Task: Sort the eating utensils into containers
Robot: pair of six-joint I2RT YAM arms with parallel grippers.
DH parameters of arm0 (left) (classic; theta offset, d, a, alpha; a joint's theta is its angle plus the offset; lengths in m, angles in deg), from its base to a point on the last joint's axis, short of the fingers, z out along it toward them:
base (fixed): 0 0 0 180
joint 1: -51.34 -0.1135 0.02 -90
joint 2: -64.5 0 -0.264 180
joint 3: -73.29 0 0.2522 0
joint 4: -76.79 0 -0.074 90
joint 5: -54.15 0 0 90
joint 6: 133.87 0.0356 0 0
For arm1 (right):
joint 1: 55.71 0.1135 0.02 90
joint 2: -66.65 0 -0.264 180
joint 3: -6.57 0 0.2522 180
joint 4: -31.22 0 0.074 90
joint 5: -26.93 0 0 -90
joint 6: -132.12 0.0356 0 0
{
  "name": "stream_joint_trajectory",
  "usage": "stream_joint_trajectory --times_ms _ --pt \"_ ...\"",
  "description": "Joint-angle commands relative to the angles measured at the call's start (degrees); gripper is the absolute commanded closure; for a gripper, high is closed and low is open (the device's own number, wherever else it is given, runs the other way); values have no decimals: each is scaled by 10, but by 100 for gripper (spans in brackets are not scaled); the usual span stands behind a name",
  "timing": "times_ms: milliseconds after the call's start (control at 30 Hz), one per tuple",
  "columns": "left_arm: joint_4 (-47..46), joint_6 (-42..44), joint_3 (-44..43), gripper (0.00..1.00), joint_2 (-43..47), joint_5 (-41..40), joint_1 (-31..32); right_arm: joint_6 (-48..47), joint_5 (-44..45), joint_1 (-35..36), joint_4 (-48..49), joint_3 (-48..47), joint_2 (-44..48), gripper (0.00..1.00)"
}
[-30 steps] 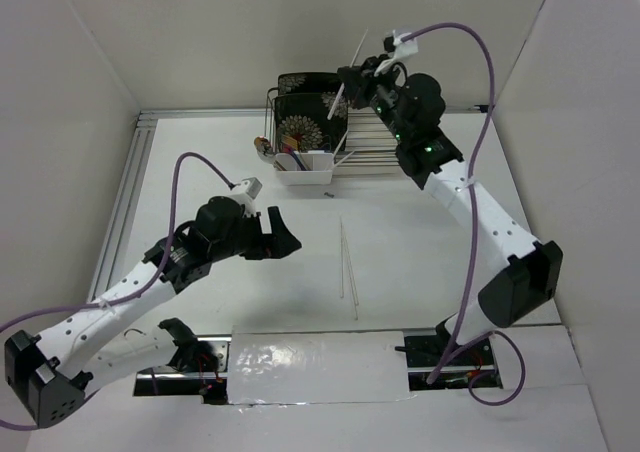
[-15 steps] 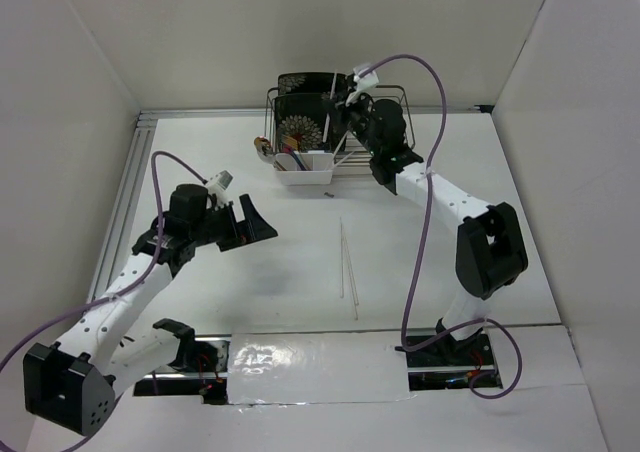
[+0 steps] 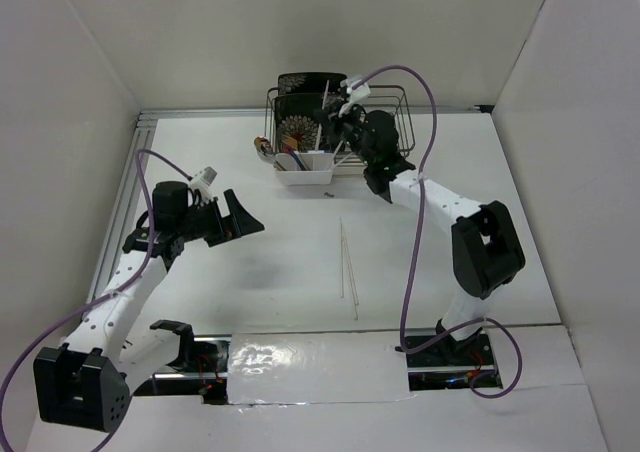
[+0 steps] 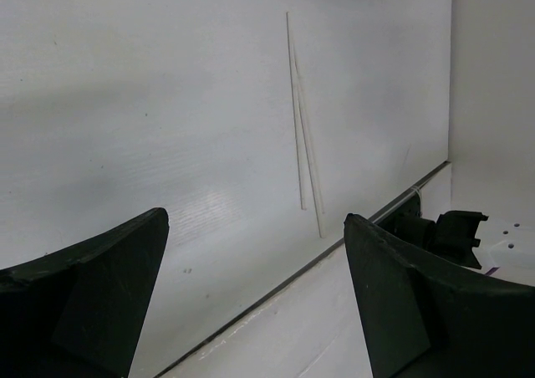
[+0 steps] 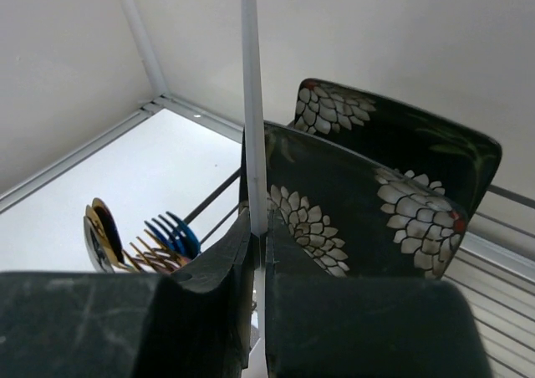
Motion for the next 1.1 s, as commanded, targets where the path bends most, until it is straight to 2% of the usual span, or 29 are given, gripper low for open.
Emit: stream_joint_trajectory --times_ms 0,200,600,667,700,767,800,900,933,1067 --pt "-15 16 6 2 15 24 -4 -2 9 11 27 12 1 100" --pt "-5 22 11 1 25 22 -5 -21 36 14 46 44 -5 100" --pt "-7 27 12 1 24 19 -5 -37 41 19 34 34 -20 98" --pt "-9 27 12 1 25 18 -6 -37 41 21 29 34 -21 89" --pt "-10 28 12 1 25 18 -6 -37 41 23 23 27 -21 73" --pt "-12 27 10 1 24 19 -8 -37 48 27 17 27 -21 58" --pt "-15 28 10 1 24 18 -10 -35 48 27 17 27 -16 43" --pt "-21 27 8 1 24 21 -12 -30 54 28 1 22 1 33" --pt "-25 36 7 1 21 24 -14 -29 60 29 -36 -6 9 27" --pt "-29 66 -4 1 11 22 -11 -28 67 29 -110 -65 23 23"
